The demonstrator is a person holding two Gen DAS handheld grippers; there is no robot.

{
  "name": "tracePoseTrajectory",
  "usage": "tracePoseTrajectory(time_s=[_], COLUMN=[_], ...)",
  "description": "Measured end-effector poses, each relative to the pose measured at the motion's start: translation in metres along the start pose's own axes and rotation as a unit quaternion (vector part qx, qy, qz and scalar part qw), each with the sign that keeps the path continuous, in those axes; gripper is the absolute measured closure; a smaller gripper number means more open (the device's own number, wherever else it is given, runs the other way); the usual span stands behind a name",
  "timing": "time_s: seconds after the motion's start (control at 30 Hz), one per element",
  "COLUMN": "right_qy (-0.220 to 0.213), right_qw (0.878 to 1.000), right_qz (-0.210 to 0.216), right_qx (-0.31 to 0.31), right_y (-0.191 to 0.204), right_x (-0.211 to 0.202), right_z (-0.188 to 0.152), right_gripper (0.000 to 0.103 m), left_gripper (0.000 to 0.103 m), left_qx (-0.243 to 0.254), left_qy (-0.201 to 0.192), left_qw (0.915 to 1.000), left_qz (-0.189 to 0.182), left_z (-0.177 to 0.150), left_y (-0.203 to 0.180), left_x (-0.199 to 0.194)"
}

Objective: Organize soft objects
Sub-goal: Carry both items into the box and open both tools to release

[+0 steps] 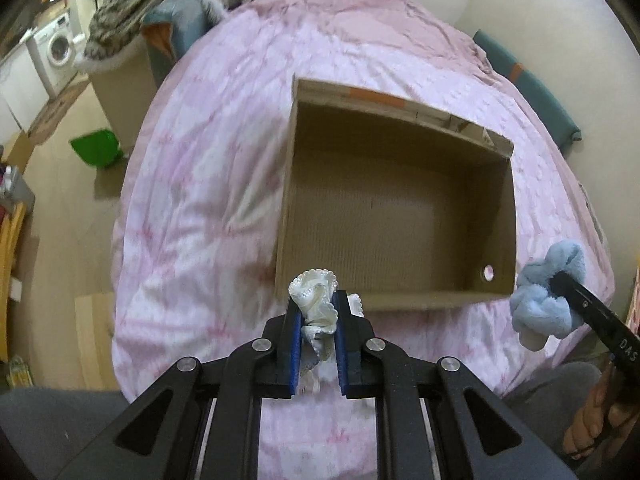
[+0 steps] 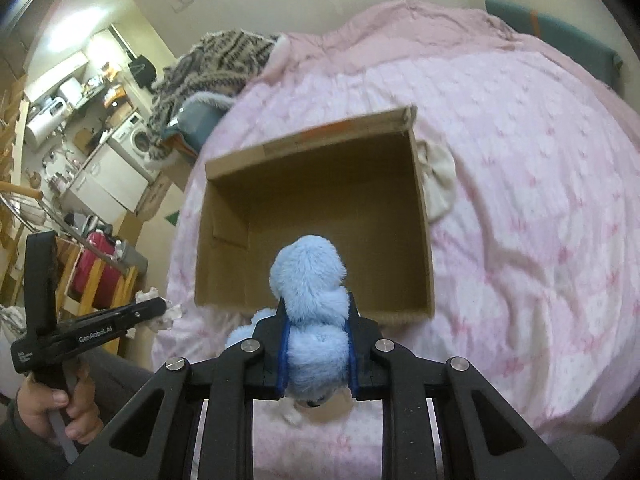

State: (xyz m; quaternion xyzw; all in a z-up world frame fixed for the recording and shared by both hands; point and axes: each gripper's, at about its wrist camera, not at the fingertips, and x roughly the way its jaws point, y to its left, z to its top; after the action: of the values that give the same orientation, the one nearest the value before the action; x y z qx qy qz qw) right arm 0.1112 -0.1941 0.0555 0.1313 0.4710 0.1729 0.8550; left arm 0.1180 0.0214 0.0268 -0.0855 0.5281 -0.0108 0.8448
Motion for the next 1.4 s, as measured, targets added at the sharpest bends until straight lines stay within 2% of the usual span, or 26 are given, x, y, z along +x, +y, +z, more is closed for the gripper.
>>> tracePoseTrajectory(time_s=[0.17, 0.3, 0.37, 0.47, 0.53, 0.8, 1.1, 1.4], right_qy=[-0.022, -0.045, -0.040, -0.027, -0.017, -0.002, -0.005, -0.007], right_qw=[1.000, 0.999, 0.999, 0.999, 0.999, 0.999, 0.998, 0.998], right_qz=[-0.003, 0.000, 0.004, -0.020, -0.029, -0.050, -0.058, -0.059], right_qx=[0.002, 0.008, 0.017, 0.020, 0.017, 0.005, -0.004, -0.007], right_y=[-0.006, -0.019, -0.028, -0.034, -0.034, -0.033, -0.028, -0.027], right_x=[0.013, 0.031, 0.043, 0.058, 0.066, 0.076, 0.076, 0.073], right_z=[0.015, 0.016, 0.014, 0.013, 0.009, 0.005, 0.005, 0.005], right_gripper=[0.080, 0.080, 0.080, 0.080, 0.080, 0.079, 0.078, 0.072], left_gripper=[0.090, 0.090, 0.090, 0.090, 0.090, 0.090, 0.089, 0.089], left_qx=[0.019, 0.030, 0.039, 0.041, 0.044, 0.046, 0.059, 0.054], left_qy=[-0.015, -0.041, -0.051, -0.065, -0.060, -0.048, -0.059, -0.058], left_qw=[0.9997, 0.9986, 0.9978, 0.9970, 0.9970, 0.9977, 0.9964, 0.9966], left_qz=[0.006, 0.010, 0.013, 0.006, 0.023, 0.011, 0.018, 0.021], left_z=[0.020, 0.030, 0.031, 0.028, 0.027, 0.027, 0.023, 0.022], left_y=[-0.013, -0.018, -0.020, -0.017, -0.018, -0.019, -0.024, -0.020], left_x=[0.016, 0.036, 0.050, 0.064, 0.072, 0.082, 0.078, 0.079])
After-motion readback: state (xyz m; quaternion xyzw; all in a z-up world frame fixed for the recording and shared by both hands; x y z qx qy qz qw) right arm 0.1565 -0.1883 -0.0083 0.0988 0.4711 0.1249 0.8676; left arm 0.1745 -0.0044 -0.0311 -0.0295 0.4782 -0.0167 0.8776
